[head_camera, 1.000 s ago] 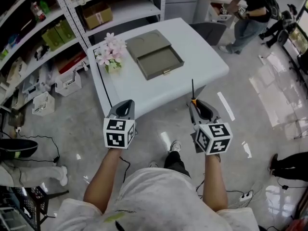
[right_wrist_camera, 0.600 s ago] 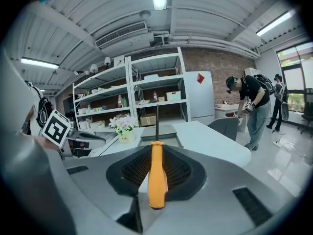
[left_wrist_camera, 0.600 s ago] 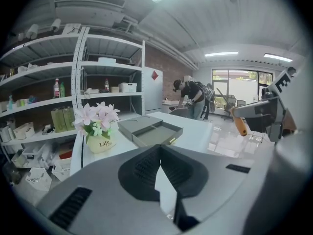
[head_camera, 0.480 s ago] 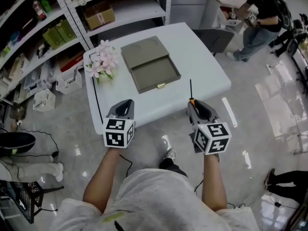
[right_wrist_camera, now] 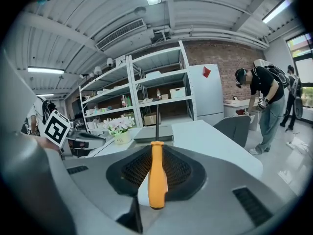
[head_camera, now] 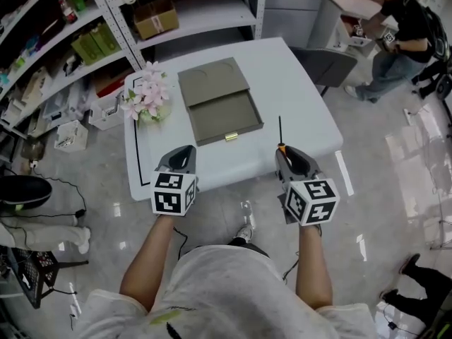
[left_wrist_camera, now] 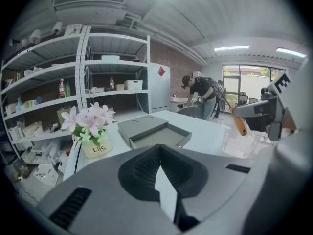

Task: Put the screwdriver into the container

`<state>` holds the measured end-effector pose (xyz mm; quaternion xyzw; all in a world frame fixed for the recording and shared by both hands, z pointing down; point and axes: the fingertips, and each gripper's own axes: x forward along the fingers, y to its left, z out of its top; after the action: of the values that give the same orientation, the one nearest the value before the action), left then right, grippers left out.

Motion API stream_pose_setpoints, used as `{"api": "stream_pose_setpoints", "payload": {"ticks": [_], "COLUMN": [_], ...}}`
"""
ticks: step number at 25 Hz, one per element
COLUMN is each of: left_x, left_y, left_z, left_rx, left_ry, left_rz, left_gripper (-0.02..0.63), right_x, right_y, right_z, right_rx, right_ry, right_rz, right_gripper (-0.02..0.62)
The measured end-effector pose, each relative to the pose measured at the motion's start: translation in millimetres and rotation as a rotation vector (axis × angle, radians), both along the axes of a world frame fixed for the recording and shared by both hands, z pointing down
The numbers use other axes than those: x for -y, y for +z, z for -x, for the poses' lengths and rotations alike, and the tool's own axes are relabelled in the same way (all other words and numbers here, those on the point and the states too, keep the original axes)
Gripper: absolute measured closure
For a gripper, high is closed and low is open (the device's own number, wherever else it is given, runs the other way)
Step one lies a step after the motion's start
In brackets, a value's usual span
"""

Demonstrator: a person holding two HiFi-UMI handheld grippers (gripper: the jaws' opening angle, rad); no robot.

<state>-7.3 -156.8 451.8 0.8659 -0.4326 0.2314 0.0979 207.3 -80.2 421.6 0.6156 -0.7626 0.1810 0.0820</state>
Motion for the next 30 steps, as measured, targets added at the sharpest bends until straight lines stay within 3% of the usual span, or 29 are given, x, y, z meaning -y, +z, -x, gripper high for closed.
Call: {"api": "stream_pose_setpoints", "payload": {"ticks": [14,24,30], "left_x": [14,49,84], "left_y": [2,24,35], "left_z": [4,28,40], "left_rx": [0.004,-0.012,-0.021], "left_ry": [-0.14,-0.194,-0.19], "left_rz": [-0.005,0.021,0.033], "left_gripper": [0.603,0.603,0.603], "right_x": [46,99,137], "right_y": [6,22,39], "right_z": [-9,25,50], "right_rx": [-0.039,-0.184,-0.293], "right_ry": [-0.178,-0.381,-0.551], "right_rz": [0.016,0.068,0.138], "right_gripper": [0.52,0.52,0.52]}}
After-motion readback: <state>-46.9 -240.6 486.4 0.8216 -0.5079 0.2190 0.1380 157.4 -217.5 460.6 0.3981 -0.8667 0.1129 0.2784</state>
